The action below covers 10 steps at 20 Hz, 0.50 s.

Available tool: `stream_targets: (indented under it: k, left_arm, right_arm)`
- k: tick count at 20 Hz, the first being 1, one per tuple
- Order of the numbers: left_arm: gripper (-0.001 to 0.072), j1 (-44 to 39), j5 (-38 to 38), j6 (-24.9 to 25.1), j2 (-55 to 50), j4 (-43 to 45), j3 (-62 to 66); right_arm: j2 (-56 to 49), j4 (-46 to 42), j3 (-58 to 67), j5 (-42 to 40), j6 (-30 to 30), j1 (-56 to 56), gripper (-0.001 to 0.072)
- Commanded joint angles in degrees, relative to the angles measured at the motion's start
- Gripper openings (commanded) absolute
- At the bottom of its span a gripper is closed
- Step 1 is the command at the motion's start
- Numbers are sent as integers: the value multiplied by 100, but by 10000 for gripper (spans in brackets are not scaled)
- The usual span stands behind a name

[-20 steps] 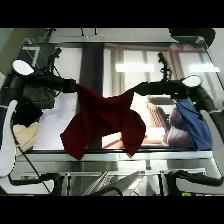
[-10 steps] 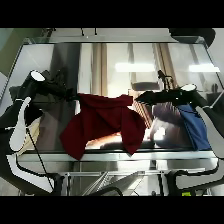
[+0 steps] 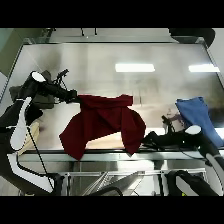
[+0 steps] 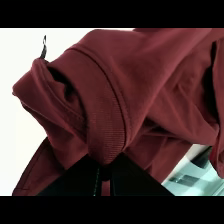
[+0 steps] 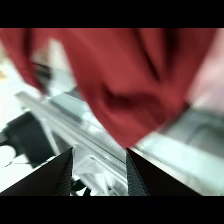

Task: Fold the shirts.

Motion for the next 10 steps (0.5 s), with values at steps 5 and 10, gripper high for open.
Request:
stream_targets:
  k: [5, 10]
  left_arm:
    - [21, 4, -81, 9, -2, -721, 2]
    - [21, 4, -92, 7, -2, -719, 2]
  right_arm:
    - [398, -122, -940, -2522, 955, 1440, 389]
    - [-240, 1628, -935, -2994, -448, 2041, 382]
